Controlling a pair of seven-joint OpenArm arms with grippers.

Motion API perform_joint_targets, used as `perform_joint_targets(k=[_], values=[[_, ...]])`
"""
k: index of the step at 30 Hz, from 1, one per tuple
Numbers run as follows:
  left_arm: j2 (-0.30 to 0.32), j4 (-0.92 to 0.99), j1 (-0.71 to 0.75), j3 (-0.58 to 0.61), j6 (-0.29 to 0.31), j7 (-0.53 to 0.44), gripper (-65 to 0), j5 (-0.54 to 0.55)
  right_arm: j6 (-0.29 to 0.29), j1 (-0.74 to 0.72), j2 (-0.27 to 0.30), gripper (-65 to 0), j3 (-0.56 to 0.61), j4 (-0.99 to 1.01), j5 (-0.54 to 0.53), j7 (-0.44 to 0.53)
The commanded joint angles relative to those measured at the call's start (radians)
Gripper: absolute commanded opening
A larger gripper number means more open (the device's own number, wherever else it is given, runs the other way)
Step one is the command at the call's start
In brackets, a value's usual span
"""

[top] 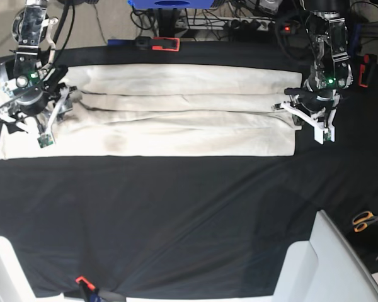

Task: Fold the T-shirt properly
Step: 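Open the left gripper and raise it off the shirt end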

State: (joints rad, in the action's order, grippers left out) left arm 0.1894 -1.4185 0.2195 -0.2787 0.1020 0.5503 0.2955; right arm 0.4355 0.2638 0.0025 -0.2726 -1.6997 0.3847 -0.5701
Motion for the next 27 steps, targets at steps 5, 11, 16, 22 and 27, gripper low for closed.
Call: perform_joint_targets(k=[5,11,16,22,27], values=[[0.037,-0.201,0.06,-0.046,0.0,-0.016,-65.0,0.012,-0.005,-0.008,0.006,-19.8,-0.004,-0.024,0.001,0.015],[0.042,-0.192,0.076,-0.178,0.0,-0.014,-65.0,0.012,-0.005,-0.008,0.006,-19.8,-0.001,-0.024,0.001,0.015],[0.069,-0.126,0.097,-0.233,0.107,-0.014,-42.0,0.175,-0.005,-0.01,0.006,-19.8,-0.001,-0.023,0.001,0.015],[0.163,0.012,0.12,-0.238,0.342,-0.014,-11.8,0.469,-0.005,-0.01,0.006,-19.8,-0.001,-0.02,0.001,0.015],[0.164,0.103,0.11,-0.238,0.47,-0.014,-18.1,0.474,-0.005,-0.008,0.006,-19.8,-0.001,-0.02,0.001,0.015]])
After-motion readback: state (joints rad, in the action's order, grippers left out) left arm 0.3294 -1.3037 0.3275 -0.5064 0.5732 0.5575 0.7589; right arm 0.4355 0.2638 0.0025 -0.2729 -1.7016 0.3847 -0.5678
